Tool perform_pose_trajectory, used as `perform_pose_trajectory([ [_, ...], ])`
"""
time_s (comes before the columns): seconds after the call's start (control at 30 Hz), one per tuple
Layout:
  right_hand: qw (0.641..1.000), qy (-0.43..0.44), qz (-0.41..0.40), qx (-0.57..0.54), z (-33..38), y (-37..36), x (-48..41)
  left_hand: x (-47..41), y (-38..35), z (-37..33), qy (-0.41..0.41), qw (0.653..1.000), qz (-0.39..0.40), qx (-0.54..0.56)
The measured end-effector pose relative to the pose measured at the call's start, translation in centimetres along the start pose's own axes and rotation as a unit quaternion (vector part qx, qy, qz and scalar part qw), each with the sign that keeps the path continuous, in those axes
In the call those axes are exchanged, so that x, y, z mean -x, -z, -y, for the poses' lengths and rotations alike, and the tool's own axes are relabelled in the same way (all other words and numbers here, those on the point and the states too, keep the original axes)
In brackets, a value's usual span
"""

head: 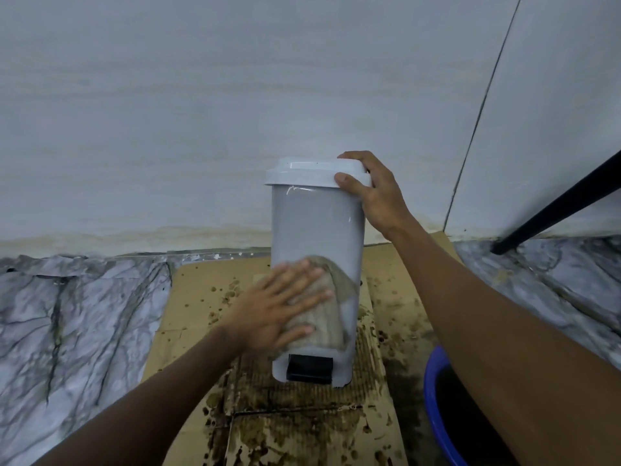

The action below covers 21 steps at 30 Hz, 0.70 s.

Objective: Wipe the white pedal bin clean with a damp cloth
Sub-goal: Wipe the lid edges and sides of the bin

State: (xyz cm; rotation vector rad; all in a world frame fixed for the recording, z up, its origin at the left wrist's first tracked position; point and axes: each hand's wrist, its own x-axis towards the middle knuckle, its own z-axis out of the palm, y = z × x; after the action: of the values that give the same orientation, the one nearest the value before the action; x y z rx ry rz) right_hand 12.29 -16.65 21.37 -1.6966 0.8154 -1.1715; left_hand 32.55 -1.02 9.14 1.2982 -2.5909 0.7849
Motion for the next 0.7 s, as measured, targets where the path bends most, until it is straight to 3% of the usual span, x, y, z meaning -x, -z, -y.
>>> perform_pose_trajectory([
  [0.1,1.0,0.002,-0.015,0.011,-0.1,-0.5,-0.2,-0.4,0.0,-0.8,0.157,0.981,-0.078,0.081],
  [0.17,1.0,0.005,-0.017,0.019,-0.2,-0.8,-0.2,-0.8,-0.5,-2.5,0.211,0.961,-0.119,0.13],
  [0.4,0.999,0.006,-0.027,0.032,-0.2,-1.0,-0.1,-1.1,-0.5,-2.4,0.19,0.968,-0.117,0.116],
  [0.53,0.998,0.013,-0.032,0.051,0.2,-2.2,-0.2,-5.2,1.0,-3.2,0.29,0.946,-0.117,0.084],
  [0.7,0.996,0.026,-0.036,0.074,0.4,-2.5,0.2,-8.5,1.2,-7.1,0.433,0.881,-0.151,0.119],
])
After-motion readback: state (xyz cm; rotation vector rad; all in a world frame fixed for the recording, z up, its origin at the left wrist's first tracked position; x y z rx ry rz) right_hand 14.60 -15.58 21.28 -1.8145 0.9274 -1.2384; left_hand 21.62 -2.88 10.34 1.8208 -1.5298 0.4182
